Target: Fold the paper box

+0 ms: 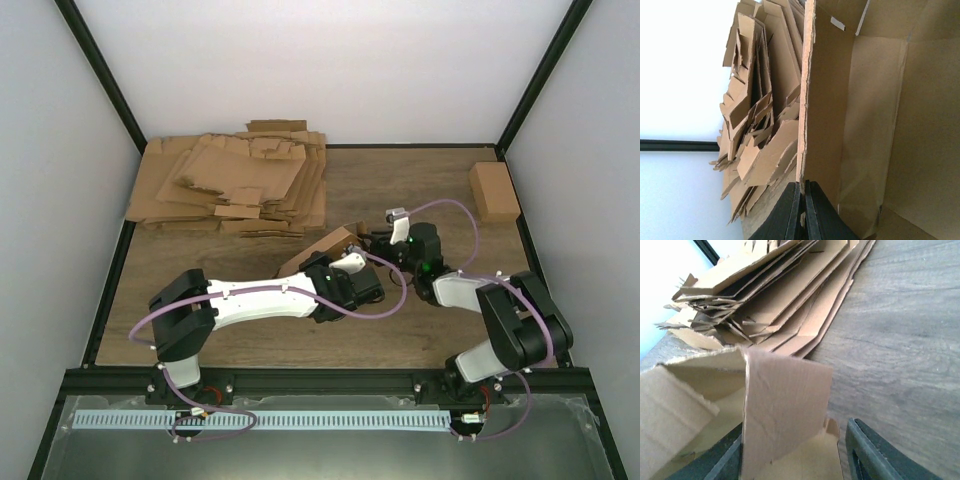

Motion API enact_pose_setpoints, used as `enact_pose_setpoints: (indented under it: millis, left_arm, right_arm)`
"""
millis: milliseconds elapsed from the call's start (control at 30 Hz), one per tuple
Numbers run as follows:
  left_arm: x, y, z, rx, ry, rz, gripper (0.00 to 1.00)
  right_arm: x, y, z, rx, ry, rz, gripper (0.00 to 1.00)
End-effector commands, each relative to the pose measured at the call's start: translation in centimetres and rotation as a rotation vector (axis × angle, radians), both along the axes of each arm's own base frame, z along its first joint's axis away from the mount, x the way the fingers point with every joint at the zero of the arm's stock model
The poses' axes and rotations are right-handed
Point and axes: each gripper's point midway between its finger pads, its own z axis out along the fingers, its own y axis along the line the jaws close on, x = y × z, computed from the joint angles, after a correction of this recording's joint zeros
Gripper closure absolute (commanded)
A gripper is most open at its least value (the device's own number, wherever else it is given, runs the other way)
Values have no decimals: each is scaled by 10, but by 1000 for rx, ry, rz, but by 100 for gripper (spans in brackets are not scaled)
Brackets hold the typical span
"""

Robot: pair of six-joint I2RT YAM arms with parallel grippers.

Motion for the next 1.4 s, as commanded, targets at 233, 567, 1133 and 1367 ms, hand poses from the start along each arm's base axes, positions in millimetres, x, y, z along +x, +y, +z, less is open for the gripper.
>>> enact_pose_setpoints:
  millis: [233,567,1133,1367]
  left_arm:
    - [5,-6,1,-31,46,-12,96]
    - [21,4,-9,-30,100,6,96]
    - [25,9,-39,79,195,-59,96]
    - [33,15,-54,174,166,-38,96]
  right_arm:
    - [20,17,19,-18,-47,2,79]
    - [0,23,19,17,97,43,99]
    - [-2,40,-14,80,380,67,88]
    - [-2,40,-20,70,379,77,82]
